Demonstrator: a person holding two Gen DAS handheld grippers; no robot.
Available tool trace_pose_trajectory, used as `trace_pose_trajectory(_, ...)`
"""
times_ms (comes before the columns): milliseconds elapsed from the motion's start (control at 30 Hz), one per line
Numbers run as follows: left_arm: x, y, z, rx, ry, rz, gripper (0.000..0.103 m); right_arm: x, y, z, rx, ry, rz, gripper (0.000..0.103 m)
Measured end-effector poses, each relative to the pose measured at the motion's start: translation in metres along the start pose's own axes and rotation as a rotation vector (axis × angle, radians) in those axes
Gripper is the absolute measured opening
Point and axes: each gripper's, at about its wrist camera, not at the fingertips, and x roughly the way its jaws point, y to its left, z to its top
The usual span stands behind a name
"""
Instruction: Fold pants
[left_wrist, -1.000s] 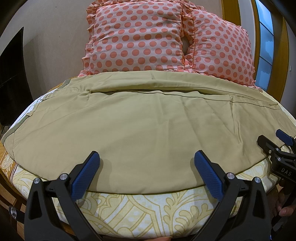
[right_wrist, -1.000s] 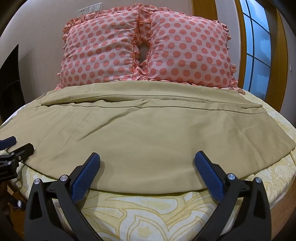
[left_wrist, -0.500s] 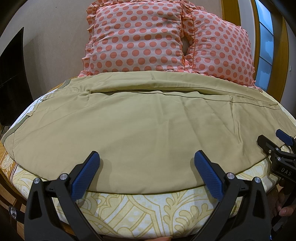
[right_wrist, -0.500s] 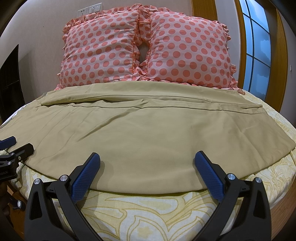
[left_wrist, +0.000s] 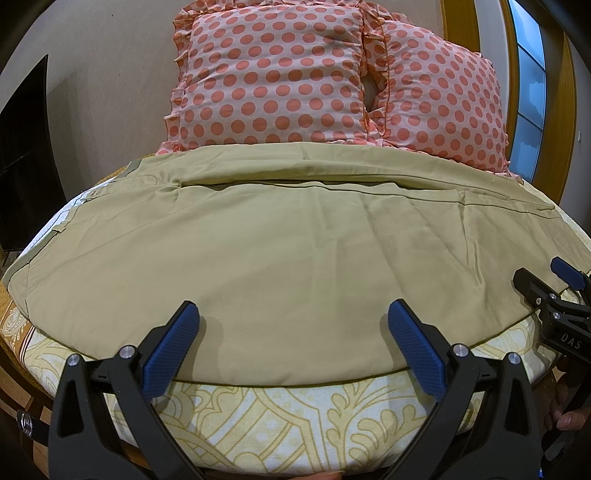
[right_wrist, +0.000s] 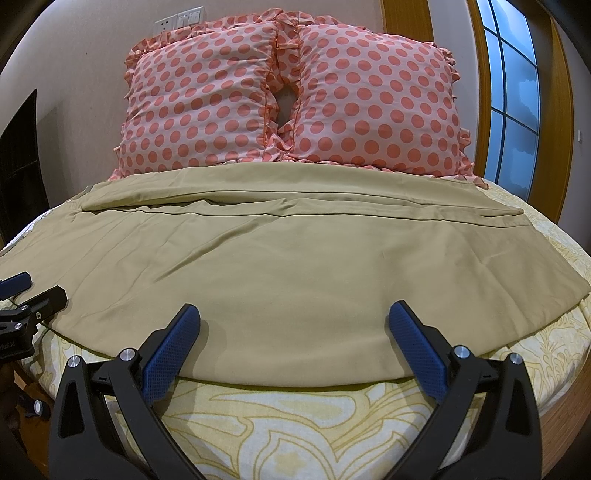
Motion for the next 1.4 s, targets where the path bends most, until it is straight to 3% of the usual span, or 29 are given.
trace_pose_trajectory(1300,-0.0001,0.0,0.0001,0.001,-0.006,0.0,0.101,-0.0023,0.0015,-0.0051,-0.001,-0.012,0.001,0.102)
trace_pose_trajectory(1400,0.0001,0.0001,0.0005,0.006,-0.003,-0.004,0.101,-0.0006,-0.0004,0.0004,-0.016,0.027,0.029,0.102)
